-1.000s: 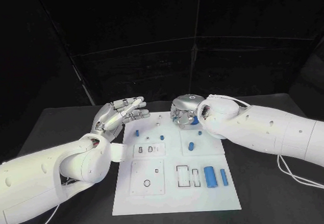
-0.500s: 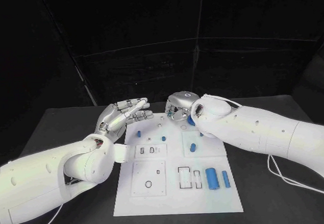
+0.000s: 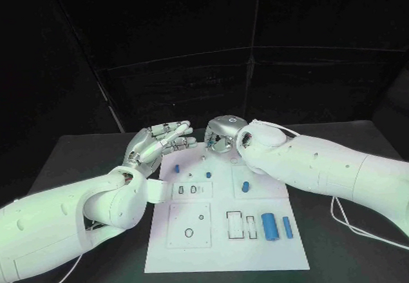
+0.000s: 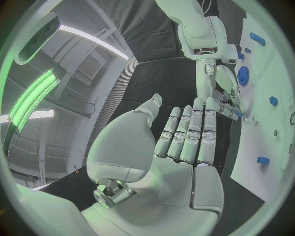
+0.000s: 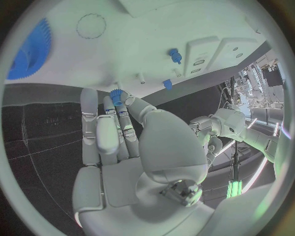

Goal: Assemble the parts on the task board

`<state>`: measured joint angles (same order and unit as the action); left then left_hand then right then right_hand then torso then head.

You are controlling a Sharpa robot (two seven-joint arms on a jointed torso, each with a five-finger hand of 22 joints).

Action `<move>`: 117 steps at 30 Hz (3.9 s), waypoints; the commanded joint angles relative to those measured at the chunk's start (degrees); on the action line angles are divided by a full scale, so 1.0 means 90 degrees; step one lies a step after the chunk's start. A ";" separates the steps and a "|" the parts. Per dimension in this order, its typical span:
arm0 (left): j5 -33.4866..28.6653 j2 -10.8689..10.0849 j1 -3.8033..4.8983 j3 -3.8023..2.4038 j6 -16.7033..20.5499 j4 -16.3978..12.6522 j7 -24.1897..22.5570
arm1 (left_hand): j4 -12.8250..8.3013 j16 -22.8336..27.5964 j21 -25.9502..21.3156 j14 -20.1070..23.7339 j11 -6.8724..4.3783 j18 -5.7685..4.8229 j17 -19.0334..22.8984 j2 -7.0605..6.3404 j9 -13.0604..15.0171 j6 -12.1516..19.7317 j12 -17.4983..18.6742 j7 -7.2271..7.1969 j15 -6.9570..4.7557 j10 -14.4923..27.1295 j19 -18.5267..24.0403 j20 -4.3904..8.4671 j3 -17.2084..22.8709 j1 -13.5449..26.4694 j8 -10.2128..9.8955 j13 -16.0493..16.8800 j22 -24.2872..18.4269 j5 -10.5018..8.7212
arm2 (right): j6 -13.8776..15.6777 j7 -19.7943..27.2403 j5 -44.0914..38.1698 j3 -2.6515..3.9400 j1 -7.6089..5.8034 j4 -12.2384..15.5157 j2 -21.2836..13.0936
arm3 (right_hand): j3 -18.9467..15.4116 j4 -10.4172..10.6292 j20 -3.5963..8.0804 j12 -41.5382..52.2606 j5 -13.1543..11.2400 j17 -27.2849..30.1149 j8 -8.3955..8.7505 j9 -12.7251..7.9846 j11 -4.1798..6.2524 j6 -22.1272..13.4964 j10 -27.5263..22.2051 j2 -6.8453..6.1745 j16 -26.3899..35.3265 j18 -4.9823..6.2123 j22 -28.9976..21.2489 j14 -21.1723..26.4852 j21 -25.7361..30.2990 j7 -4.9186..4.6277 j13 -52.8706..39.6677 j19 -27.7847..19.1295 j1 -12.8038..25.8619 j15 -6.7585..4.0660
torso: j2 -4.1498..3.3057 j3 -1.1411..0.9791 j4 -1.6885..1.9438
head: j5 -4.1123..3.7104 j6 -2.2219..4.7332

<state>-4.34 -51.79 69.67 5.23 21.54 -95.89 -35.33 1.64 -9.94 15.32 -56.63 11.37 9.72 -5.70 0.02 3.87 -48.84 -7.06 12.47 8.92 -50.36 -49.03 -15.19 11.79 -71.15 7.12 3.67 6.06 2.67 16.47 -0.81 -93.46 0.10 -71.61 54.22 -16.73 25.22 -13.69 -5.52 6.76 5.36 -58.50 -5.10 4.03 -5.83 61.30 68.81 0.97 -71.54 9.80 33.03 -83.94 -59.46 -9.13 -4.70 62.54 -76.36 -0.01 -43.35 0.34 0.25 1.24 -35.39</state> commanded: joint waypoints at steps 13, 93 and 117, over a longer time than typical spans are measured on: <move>0.0050 0.0012 0.0053 -0.0005 -0.0069 -0.0035 -0.0058 | -0.0045 0.0028 0.0028 -0.0045 0.0019 0.0088 0.0009 -0.0003 -0.0007 0.0000 0.0037 0.0161 0.0002 -0.0013 -0.0047 0.0008 -0.0007 -0.0073 -0.0038 -0.0001 -0.0006 0.0024 | -0.0086 0.0089 0.0083 0.0004 -0.0011 -0.0145 0.0165 | 0.0076 0.0025 -0.0012 -0.0036 0.0014 -0.0027 0.0041 -0.0010 0.0095 -0.0037 0.0070 -0.0083 -0.0062 0.0048 0.0042 -0.0139 -0.0083 -0.0048 -0.0004 -0.0060 0.0024 -0.0015 | -0.0056 0.0002 0.0027 | 0.0010 -0.0020; 0.0049 -0.0070 0.0099 0.0001 -0.0163 0.0051 -0.0017 | -0.0075 0.0036 0.0025 -0.0054 0.0018 0.0088 0.0011 0.0006 -0.0006 -0.0006 0.0042 0.0160 0.0001 -0.0020 -0.0056 0.0011 -0.0002 -0.0095 -0.0042 -0.0001 -0.0014 0.0025 | -0.0665 -0.1438 0.1564 0.0187 -0.0010 0.1670 -0.2054 | -0.3106 0.3059 -0.0100 0.8160 0.1079 -0.3001 -0.0601 0.0027 0.0102 -0.1618 0.1421 -0.0575 -0.1876 -0.0285 0.1919 -0.0571 -0.1390 -0.0099 -0.7948 0.1058 -0.0643 0.0050 | -0.0013 -0.0087 -0.0163 | -0.0016 -0.0069; 0.0049 -0.0029 0.0099 0.0001 -0.0172 0.0090 0.0011 | -0.0087 0.0043 0.0023 -0.0056 0.0016 0.0087 0.0013 0.0014 -0.0005 -0.0014 0.0042 0.0157 0.0000 -0.0030 -0.0062 0.0012 -0.0001 -0.0101 -0.0041 0.0000 -0.0018 0.0024 | -0.0988 -0.1549 0.0808 0.0188 -0.0009 0.1507 -0.1834 | -0.3060 0.2816 -0.0115 0.8239 0.0885 -0.3085 -0.0573 -0.0007 0.0081 -0.1682 0.1440 -0.0517 -0.1910 -0.0311 0.2073 -0.0586 -0.1484 -0.0122 -0.8057 0.1110 -0.0762 0.0070 | -0.0018 -0.0093 -0.0153 | -0.0030 -0.0143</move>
<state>-4.31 -52.13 70.48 5.28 20.78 -95.05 -34.98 1.26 -9.94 15.32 -56.63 11.37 9.70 -5.67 0.07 3.88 -48.84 -7.07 12.47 8.92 -50.36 -49.18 -15.04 11.71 -71.63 7.12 3.67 5.96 2.67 9.15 -14.26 -84.61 1.73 -71.59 67.88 -33.30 -2.22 11.95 -6.55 80.70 13.66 -74.93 -10.43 4.05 -5.02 46.36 81.48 -3.81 -88.41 8.01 51.64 -84.04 -72.51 -10.12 -74.95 72.00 -82.86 0.11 -43.51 -0.47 -1.16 0.91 -36.61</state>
